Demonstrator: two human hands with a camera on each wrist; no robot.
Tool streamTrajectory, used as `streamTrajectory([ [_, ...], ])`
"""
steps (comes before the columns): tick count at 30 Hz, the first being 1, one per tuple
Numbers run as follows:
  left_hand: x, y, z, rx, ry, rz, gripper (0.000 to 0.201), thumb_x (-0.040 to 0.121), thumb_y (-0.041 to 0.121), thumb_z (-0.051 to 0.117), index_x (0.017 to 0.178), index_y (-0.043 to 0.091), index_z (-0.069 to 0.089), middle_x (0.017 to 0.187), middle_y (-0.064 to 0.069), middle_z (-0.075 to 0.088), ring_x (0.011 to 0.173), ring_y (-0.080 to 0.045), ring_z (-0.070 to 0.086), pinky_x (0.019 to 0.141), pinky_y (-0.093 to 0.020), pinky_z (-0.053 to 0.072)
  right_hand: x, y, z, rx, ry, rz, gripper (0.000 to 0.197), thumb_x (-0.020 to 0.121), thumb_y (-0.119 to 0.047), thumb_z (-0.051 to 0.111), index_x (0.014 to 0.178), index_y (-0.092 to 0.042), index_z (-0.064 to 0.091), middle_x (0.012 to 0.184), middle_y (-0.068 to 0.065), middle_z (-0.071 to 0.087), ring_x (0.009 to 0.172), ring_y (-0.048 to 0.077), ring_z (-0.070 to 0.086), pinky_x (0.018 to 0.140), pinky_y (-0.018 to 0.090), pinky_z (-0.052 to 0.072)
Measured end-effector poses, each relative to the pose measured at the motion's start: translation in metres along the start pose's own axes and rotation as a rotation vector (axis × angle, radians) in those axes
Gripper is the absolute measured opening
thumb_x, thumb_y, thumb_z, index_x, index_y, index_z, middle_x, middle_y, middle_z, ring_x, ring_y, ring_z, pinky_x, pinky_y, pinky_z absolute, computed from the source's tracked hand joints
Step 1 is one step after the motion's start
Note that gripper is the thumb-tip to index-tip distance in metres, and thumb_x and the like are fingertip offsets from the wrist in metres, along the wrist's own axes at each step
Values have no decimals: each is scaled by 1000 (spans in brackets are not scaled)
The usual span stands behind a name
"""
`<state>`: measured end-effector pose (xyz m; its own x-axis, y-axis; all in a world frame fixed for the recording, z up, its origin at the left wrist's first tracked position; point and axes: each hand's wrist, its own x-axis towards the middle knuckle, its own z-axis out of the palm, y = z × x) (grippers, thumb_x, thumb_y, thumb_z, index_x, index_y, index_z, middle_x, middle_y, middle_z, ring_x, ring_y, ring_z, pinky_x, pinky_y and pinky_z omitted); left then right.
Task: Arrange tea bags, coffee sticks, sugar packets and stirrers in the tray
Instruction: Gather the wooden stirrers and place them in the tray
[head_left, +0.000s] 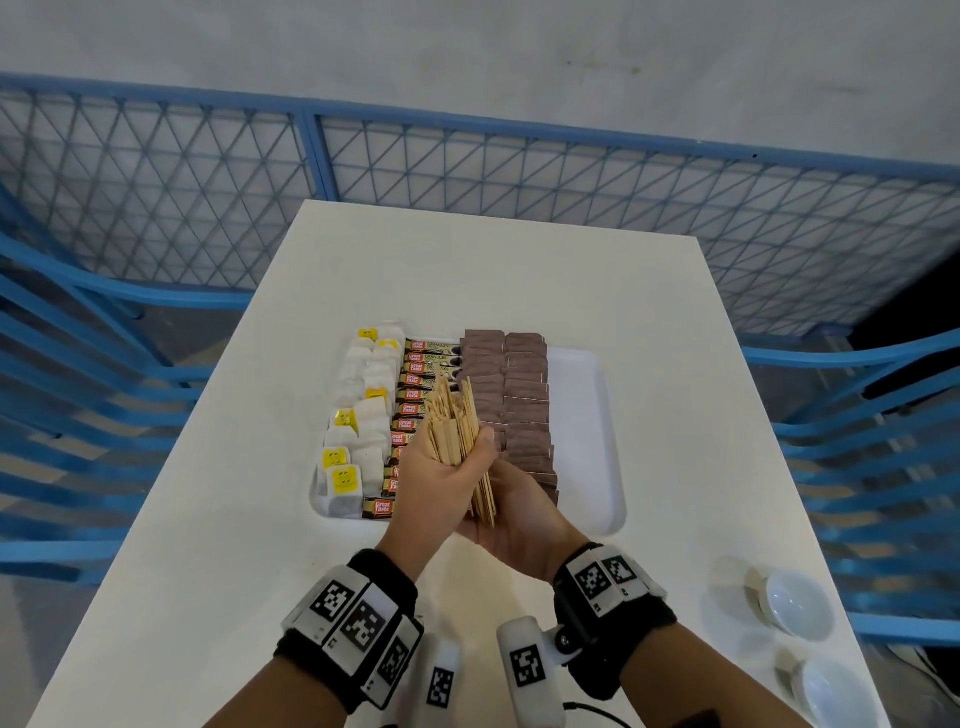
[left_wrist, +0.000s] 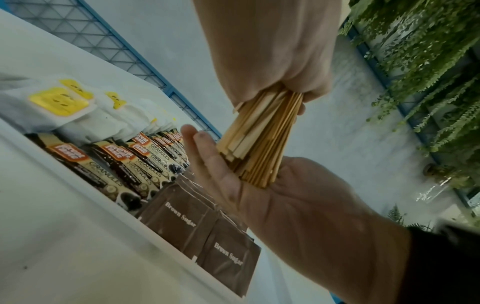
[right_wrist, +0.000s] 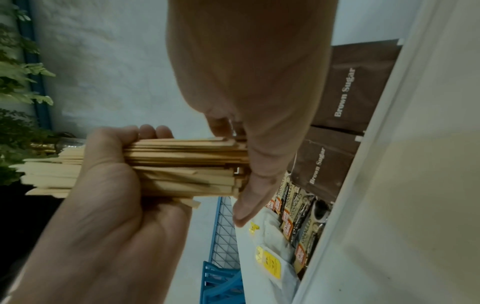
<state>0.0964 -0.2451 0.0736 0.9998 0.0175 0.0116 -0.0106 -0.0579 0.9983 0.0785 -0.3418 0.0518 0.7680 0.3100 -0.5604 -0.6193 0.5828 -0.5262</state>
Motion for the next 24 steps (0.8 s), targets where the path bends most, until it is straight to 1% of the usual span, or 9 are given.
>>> streamTrajectory([
  [5, 4, -3, -7, -32, -17, -34, 8, 84, 12, 66, 88, 18, 65, 80, 7, 68, 76, -1, 65, 65, -8, 48, -10, -1, -9, -364, -74, 16, 72, 83, -74, 18, 132, -30, 48, 122, -4, 62, 113, 15, 59, 104, 42, 42],
  [7, 1, -6, -9, -27, -86, -52, 18, 83, 7, 67, 86, 25, 62, 75, 13, 67, 73, 2, 64, 64, -9, 49, -16, -4, -11, -507, -116, -164, 75, 73, -80, 40, 133, -35, 40, 132, -7, 54, 120, 8, 53, 102, 31, 44],
  [9, -7, -11, -9, -129, -207, -128, 21, 79, 0, 69, 87, 19, 62, 69, 10, 68, 69, 0, 64, 62, -14, 50, -21, -8, -10, -611, -124, -345, 75, 70, -53, 74, 131, -34, 35, 130, -11, 50, 116, -4, 51, 93, 19, 46],
  [11, -16, -16, -10, -264, -346, -182, 24, 67, 13, 76, 86, 11, 61, 71, 3, 66, 71, -7, 62, 64, -22, 51, -21, -8, -8, -765, -155, -445, 77, 68, -17, 80, 129, -33, 36, 120, -3, 55, 109, -5, 53, 92, 17, 44],
  [15, -29, -27, -9, -214, -447, -159, 15, 64, 44, 67, 73, 33, 70, 70, 13, 67, 72, 2, 60, 71, -26, 47, -24, 3, -5, -929, -71, -611, 54, 71, -16, 80, 114, -37, 54, 108, -5, 65, 103, -1, 59, 89, 12, 43],
  [17, -34, -30, -12, -230, -407, -166, 20, 60, 63, 72, 71, 46, 72, 73, 21, 68, 75, 8, 61, 72, -16, 47, -24, 11, -6, -950, -63, -659, 43, 73, -20, 79, 106, -40, 59, 106, -8, 65, 102, 1, 60, 89, 14, 44],
  [19, -36, -30, -20, -169, -464, -214, 16, 67, 43, 79, 81, 43, 70, 78, 13, 68, 77, 15, 60, 73, -12, 47, -23, 18, -7, -1013, -68, -720, 35, 75, -24, 77, 106, -33, 62, 109, -8, 64, 105, 3, 59, 92, 16, 44],
  [21, -39, -39, -29, -40, -533, -194, 49, 78, -2, 70, 93, 41, 54, 85, 9, 59, 77, 21, 56, 73, -9, 48, -20, 25, -9, -1086, -87, -776, 35, 77, -28, 74, 109, -20, 64, 112, -8, 62, 110, 3, 55, 97, 17, 42],
  [24, -42, -47, -36, -110, -530, -234, 34, 67, 17, 79, 90, 34, 61, 88, 3, 62, 81, 17, 58, 74, -8, 48, -18, 33, -12, -1146, -122, -794, 36, 79, -32, 71, 112, -21, 61, 118, -4, 60, 114, 6, 54, 99, 25, 43],
])
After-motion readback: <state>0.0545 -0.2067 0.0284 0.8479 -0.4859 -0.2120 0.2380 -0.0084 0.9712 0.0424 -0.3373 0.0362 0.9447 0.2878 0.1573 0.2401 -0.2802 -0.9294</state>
